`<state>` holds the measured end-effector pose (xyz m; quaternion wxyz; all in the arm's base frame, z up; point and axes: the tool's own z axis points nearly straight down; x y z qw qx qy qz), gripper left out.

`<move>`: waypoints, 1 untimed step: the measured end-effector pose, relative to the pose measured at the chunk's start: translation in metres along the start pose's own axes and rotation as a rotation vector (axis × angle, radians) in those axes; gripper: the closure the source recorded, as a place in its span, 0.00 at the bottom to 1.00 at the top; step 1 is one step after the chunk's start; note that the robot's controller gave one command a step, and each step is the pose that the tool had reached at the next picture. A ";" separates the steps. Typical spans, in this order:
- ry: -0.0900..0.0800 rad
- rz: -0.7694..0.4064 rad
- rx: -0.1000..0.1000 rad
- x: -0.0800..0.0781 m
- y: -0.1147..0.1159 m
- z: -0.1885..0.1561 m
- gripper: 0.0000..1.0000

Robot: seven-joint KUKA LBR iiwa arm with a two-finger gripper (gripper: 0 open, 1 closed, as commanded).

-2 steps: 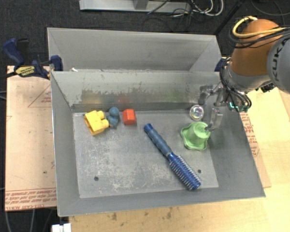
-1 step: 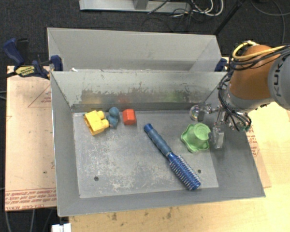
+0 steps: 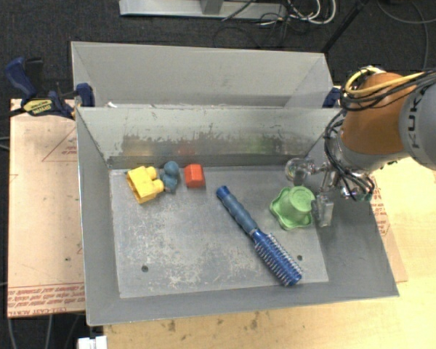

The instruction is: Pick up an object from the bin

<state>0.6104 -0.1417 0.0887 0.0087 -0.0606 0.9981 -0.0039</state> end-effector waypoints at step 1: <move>0.008 -0.003 -0.006 0.003 0.004 0.007 1.00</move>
Offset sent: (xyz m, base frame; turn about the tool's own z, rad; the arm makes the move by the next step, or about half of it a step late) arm 0.0000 0.0000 0.0000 0.0000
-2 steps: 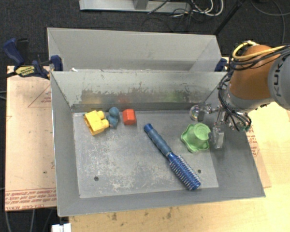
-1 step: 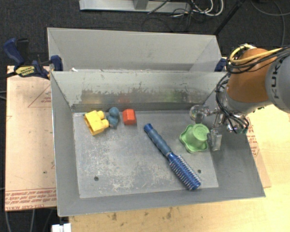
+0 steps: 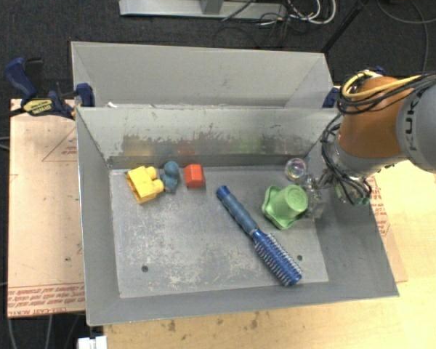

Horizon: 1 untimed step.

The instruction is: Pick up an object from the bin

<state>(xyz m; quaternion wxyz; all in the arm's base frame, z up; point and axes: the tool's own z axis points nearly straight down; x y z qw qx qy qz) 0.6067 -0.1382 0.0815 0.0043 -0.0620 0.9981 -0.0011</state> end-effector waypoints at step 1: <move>-0.005 0.013 0.001 -0.031 0.002 -0.141 1.00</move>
Offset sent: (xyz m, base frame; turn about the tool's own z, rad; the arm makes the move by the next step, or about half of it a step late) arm 0.0264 0.0060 0.1356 0.0139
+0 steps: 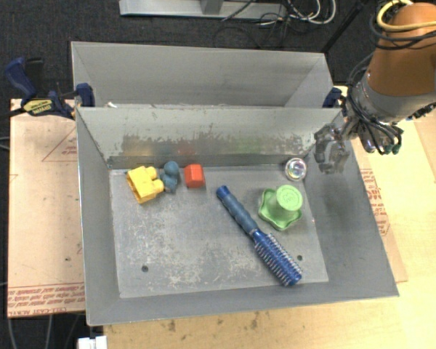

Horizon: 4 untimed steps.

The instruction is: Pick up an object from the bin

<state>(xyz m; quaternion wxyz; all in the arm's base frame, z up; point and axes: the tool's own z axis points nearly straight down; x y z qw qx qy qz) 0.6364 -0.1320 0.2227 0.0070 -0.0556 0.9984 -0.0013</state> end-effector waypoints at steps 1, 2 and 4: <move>0.009 0.000 -0.003 0.002 0.001 0.005 0.00; 0.019 0.319 -0.005 0.008 0.114 0.111 0.00; 0.010 0.140 -0.002 0.029 0.036 0.149 1.00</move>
Offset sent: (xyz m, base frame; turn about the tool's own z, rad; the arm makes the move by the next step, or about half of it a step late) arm 0.0000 0.0000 0.0000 0.0000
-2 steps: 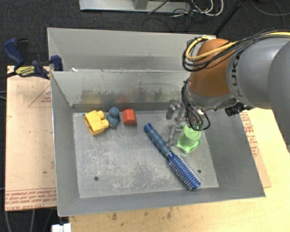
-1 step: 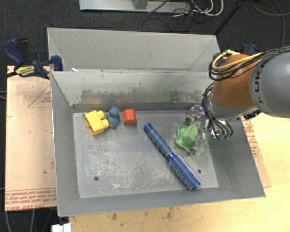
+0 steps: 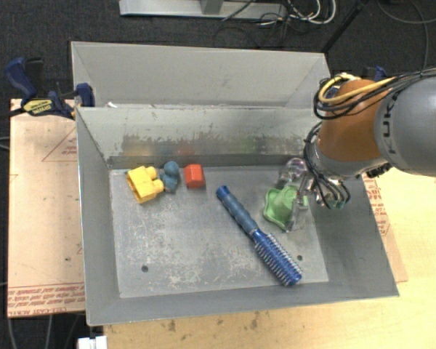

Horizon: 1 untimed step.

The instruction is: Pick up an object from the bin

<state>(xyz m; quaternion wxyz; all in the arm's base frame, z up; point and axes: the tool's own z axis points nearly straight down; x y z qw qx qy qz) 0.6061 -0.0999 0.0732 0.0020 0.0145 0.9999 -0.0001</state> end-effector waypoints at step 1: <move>-0.007 -0.054 0.001 0.037 0.010 -0.170 1.00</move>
Offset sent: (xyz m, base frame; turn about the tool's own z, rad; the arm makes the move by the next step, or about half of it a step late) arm -0.0389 0.0098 0.1655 -0.0553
